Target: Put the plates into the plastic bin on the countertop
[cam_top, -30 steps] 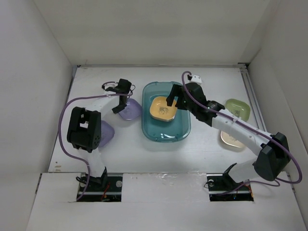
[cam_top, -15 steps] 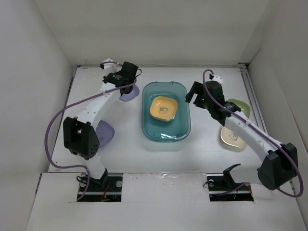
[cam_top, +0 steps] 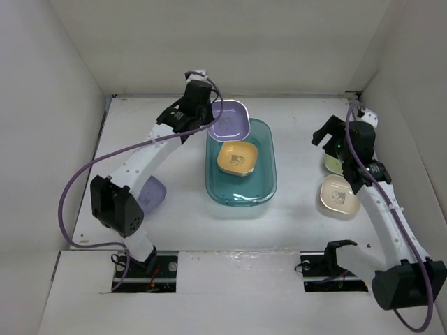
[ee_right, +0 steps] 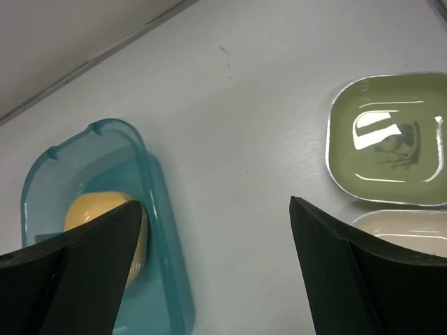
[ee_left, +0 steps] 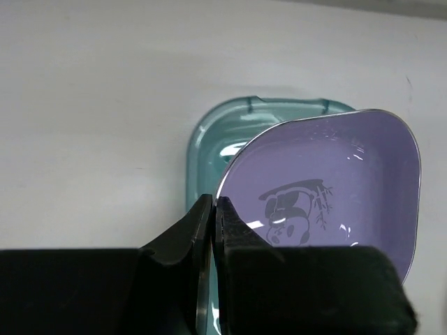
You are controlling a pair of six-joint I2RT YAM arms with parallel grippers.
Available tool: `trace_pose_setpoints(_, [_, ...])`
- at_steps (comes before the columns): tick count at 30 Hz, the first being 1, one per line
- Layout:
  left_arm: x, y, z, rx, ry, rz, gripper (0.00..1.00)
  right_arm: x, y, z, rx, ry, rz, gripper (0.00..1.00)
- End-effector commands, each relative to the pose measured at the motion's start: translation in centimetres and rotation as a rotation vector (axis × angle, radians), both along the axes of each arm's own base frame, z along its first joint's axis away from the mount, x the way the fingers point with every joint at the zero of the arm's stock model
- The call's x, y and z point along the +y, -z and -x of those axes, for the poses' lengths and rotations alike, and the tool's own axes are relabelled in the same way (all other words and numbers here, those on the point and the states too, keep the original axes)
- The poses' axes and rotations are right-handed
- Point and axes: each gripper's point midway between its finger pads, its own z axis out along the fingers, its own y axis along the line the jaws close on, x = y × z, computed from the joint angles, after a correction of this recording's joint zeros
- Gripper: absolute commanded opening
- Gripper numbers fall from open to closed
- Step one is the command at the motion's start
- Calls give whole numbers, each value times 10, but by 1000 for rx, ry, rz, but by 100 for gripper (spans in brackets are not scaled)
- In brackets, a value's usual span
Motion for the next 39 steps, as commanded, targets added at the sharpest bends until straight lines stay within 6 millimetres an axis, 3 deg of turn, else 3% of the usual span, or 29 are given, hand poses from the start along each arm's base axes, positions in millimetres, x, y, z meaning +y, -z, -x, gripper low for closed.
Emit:
trace_pose_setpoints(1, [-44,30,-1,53,230,44,0,-14,-4,13,4,-4,17,92])
trace_pose_setpoints(6, [-59,58,-5,96,282,64,0,-26,-5,21,-5,11,23,92])
trace_pose_setpoints(7, [-62,63,-4,110,296,69,0,-30,3,23,19,18,33,92])
trace_pose_setpoints(8, [-65,62,-4,106,308,79,0,-34,3,23,20,31,33,92])
trace_pose_setpoints(11, [-68,73,-2,140,324,79,9,-39,12,25,39,39,41,94])
trace_pose_setpoints(13, [-66,77,2,161,322,71,23,-45,12,25,39,60,40,94])
trace_pose_setpoints(14, [-68,77,3,164,332,77,47,-45,15,24,49,60,40,94])
trace_pose_setpoints(15, [-67,81,4,175,326,81,60,-45,19,25,58,60,40,94])
trace_pose_setpoints(16, [-67,81,4,175,326,81,68,-49,19,22,55,69,40,94])
trace_pose_setpoints(19, [-71,55,14,109,331,102,94,-52,26,14,69,78,39,94])
trace_pose_setpoints(20, [-72,48,15,83,341,118,100,-53,35,8,93,73,48,94])
trace_pose_setpoints(21, [-70,30,21,46,352,139,100,-54,36,2,93,69,56,94])
trace_pose_setpoints(23, [-69,14,26,13,358,165,100,-58,34,-10,107,78,71,94])
trace_pose_setpoints(24, [-68,5,28,-4,359,172,100,-65,51,-16,167,101,76,94])
trace_pose_setpoints(26, [-58,-13,36,-32,333,180,100,-75,49,-29,184,120,68,94])
trace_pose_setpoints(27, [-52,-19,40,-27,304,190,100,-77,65,-34,238,117,58,94])
trace_pose_setpoints(28, [-37,-31,40,-56,229,175,100,-79,69,-38,248,120,40,94])
trace_pose_setpoints(30, [-16,-31,46,-37,133,145,100,-83,68,-51,243,115,23,92])
trace_pose_setpoints(31, [-4,-32,47,-31,68,154,100,-84,81,-58,277,114,20,92])
trace_pose_setpoints(32, [18,-34,45,-35,1,153,100,-85,83,-63,285,114,20,92])
trace_pose_setpoints(33, [32,-24,47,-7,-36,149,100,-91,80,-72,279,125,19,91])
trace_pose_setpoints(34, [45,-17,47,9,-74,149,100,-97,98,-75,331,135,12,91])
trace_pose_setpoints(35, [58,-17,49,9,-103,168,100,-94,104,-80,344,120,0,89])
trace_pose_setpoints(36, [79,5,50,63,-146,177,100,-97,109,-84,354,116,-12,89])
trace_pose_setpoints(37, [88,10,48,64,-156,197,100,-96,109,-92,352,107,-18,88])
trace_pose_setpoints(39, [110,16,52,71,-190,244,100,-97,132,-97,411,106,-26,86])
